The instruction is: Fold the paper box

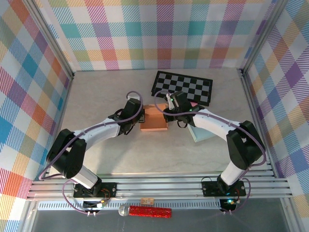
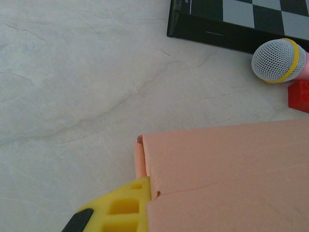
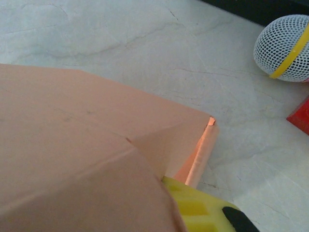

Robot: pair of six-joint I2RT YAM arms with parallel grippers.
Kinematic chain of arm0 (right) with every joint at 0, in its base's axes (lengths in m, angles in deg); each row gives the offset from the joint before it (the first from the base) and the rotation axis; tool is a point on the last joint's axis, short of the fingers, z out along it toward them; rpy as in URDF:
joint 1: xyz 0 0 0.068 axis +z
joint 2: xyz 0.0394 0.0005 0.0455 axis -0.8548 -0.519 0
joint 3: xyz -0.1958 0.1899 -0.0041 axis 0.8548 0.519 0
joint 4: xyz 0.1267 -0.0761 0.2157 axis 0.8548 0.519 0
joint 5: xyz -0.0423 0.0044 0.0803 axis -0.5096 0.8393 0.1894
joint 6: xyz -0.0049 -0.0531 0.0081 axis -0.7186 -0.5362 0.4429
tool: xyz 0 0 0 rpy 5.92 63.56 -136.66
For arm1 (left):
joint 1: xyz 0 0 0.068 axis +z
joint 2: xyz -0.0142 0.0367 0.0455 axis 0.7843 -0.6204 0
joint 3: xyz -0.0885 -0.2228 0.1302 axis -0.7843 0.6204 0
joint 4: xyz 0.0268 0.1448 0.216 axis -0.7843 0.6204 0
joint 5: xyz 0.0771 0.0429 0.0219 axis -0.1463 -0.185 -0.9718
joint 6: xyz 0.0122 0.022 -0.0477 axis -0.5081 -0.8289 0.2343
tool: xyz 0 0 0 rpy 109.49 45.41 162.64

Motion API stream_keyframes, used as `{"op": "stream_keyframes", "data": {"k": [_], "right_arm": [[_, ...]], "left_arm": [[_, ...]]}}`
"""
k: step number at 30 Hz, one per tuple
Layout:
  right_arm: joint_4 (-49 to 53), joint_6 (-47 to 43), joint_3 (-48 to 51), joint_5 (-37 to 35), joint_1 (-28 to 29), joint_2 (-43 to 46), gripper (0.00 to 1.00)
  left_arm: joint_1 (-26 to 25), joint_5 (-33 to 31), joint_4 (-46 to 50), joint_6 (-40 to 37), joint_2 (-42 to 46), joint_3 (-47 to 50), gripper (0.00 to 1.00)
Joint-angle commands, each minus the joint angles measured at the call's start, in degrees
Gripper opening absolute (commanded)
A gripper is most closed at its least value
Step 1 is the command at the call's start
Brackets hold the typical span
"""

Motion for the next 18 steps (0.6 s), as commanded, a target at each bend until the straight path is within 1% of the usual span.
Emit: {"op": "stream_keyframes", "data": {"k": [1, 3, 4, 8, 13, 16, 18], "right_arm": [[-2.1, 2.9, 0.2, 1.7, 1.1, -0.2, 0.14], [-0.5, 3.8, 0.3, 1.9, 1.1, 0.2, 0.17], [0.7, 4.5, 0.3, 1.9, 1.1, 0.5, 0.21], [7.6, 7.0, -1.8, 5.3, 1.1, 1.9, 0.40], [19.2, 13.4, -6.0, 12.9, 1.0, 5.9, 0.65], [24.0, 17.4, -7.0, 15.6, 0.9, 9.4, 0.75], [27.4, 19.8, -8.1, 16.2, 0.5, 11.2, 0.80]], "left_arm": [[0.0, 1.5, -6.2, -0.7, -0.7, 1.2, 0.00], [0.0, 1.8, -6.7, -0.8, -0.8, 1.9, 0.00], [0.0, 1.9, -7.1, -0.8, -0.9, 2.2, 0.00], [0.0, 1.6, -7.4, -0.8, -0.9, 3.6, 0.00], [-0.1, 0.4, -6.1, -2.1, -1.2, 3.1, 0.00], [-0.1, 0.0, -6.1, -2.6, -1.4, 2.7, 0.00], [-0.1, 0.0, -6.1, -2.8, -1.6, 2.5, 0.00]]}}
